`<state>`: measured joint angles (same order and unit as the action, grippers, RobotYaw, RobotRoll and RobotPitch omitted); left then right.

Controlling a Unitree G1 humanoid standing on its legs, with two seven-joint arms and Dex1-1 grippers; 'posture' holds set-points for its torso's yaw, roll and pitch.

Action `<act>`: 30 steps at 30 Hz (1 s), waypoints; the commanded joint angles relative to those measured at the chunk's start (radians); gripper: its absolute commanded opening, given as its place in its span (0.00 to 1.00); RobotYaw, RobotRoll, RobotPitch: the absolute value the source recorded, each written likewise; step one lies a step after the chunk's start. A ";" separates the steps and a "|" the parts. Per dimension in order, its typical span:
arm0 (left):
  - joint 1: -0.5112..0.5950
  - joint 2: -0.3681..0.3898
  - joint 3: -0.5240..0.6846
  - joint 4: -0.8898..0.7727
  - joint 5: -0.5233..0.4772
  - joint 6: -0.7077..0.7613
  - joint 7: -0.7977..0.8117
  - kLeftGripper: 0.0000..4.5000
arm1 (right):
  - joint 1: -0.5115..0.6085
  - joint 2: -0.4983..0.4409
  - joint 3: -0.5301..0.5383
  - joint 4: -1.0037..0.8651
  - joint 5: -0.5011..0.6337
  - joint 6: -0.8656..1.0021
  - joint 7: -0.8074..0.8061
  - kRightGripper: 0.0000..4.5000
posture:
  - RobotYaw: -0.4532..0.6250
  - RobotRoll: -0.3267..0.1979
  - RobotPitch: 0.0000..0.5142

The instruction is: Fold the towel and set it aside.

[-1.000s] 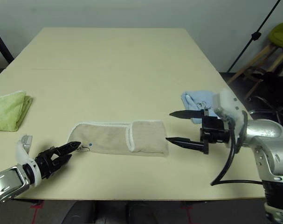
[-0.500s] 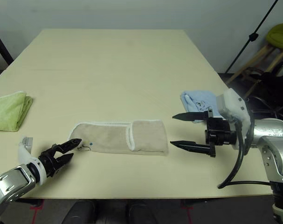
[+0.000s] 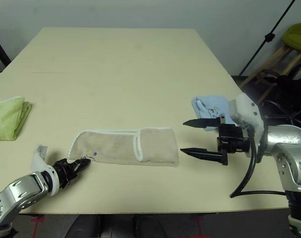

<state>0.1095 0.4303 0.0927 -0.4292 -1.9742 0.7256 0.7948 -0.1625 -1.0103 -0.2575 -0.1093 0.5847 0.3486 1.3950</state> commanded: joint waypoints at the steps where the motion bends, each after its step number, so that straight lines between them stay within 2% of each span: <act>1: 0.003 -0.002 0.012 0.001 0.002 -0.018 0.002 0.00 | 0.015 0.003 -0.002 -0.013 -0.001 -0.001 -0.006 1.00 | 0.48 0.62 0.24; 6: -0.016 0.023 0.086 -0.028 0.007 -0.084 -0.068 0.00 | 0.018 0.007 0.002 -0.010 -0.002 -0.004 -0.011 1.00 | 0.49 0.62 0.23; 12: 0.013 0.055 0.163 -0.046 0.039 -0.128 -0.149 0.00 | 0.007 0.013 0.015 0.006 -0.010 -0.010 -0.007 1.00 | 0.50 0.62 0.23; 21: 0.077 0.072 0.166 -0.102 0.002 -0.104 -0.188 0.00 | -0.011 0.012 0.029 0.031 -0.019 -0.013 0.007 1.00 | 0.51 0.62 0.23; 25: 0.124 0.111 0.165 -0.129 0.002 -0.019 -0.287 0.19 | -0.010 0.007 0.026 0.029 -0.015 -0.007 0.016 1.00 | 0.51 0.62 0.22; 28: 0.140 0.151 0.167 -0.121 0.002 0.020 -0.315 0.42 | -0.011 0.007 0.027 0.030 -0.015 -0.006 0.020 1.00 | 0.51 0.62 0.22; 30: 0.148 0.174 0.165 -0.113 0.002 0.037 -0.314 0.61 | -0.015 0.006 0.027 0.033 -0.016 -0.005 0.022 1.00 | 0.51 0.62 0.22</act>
<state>0.2429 0.5898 0.2618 -0.5437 -1.9709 0.7419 0.4834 -0.1748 -0.9955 -0.2432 -0.0733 0.5739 0.3440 1.4072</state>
